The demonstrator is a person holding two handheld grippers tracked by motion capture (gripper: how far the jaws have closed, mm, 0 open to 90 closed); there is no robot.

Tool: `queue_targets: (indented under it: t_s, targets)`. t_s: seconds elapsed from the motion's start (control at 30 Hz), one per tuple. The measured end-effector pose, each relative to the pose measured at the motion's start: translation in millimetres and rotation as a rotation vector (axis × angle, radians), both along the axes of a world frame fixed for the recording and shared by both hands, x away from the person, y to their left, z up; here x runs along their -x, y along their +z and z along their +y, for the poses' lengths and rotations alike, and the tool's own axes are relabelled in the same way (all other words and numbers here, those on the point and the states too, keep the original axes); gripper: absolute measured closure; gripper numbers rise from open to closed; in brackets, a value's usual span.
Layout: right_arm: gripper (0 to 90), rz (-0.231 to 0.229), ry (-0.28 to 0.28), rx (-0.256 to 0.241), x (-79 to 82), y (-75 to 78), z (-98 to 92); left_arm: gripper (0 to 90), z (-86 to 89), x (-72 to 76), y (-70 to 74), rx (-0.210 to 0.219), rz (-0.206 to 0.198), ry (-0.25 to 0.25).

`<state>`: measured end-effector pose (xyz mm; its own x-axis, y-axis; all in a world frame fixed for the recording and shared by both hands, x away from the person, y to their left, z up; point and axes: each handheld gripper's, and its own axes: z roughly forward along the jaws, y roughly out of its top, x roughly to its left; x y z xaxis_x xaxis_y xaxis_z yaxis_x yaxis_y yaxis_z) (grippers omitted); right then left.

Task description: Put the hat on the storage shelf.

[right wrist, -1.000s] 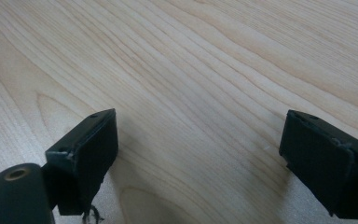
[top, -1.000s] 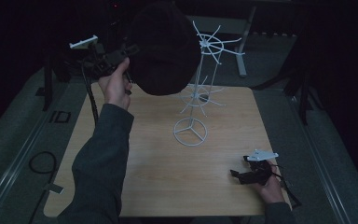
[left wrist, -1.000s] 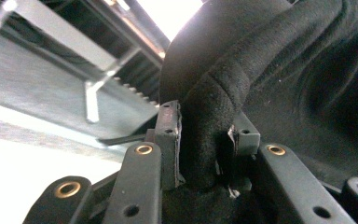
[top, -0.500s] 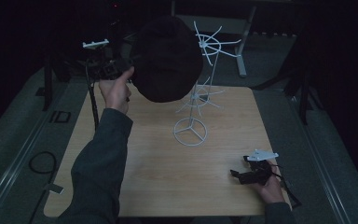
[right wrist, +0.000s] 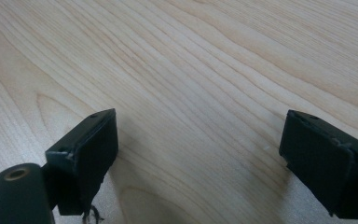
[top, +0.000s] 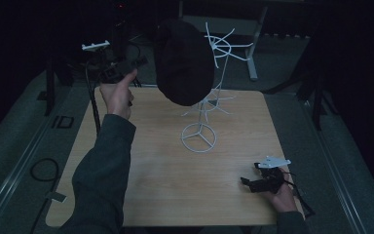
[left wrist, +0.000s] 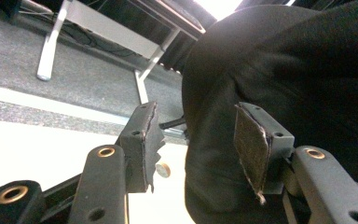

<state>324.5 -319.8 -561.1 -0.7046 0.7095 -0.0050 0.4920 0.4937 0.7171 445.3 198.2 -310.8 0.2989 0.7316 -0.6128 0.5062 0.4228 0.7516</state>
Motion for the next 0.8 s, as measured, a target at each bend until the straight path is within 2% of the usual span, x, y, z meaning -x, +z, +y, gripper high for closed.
queue_targets:
  t_s: [0.13, 0.53, 0.57, 0.63, 0.7, 0.8]
  targets:
    - [11.3, 0.0, 0.001, 0.0, 0.0, 0.0, 0.0, 50.5, 1.3, 1.1, 0.4, -0.01, -0.005, 0.0]
    - [11.3, 0.0, 0.001, 0.0, 0.0, 0.0, 0.0, 48.4, 5.6, 9.6, 1.9, -0.096, -0.017, 0.027]
    - [11.3, 0.0, 0.001, -0.001, -0.1, -0.1, 0.0, 48.3, 7.3, 12.8, 2.8, -0.117, -0.023, 0.034]
    - [11.3, 0.0, 0.001, -0.001, -0.1, -0.1, 0.0, 48.3, 7.3, 12.8, 2.8, -0.117, -0.023, 0.034]
    - [11.3, 0.0, 0.001, -0.001, -0.1, -0.1, 0.0, 48.1, 14.7, 20.1, -1.4, -0.115, -0.025, 0.047]
    - [11.3, -0.001, 0.0, -0.002, -0.1, -0.2, 0.1, 47.8, 20.4, 24.4, -6.5, -0.168, -0.004, 0.059]
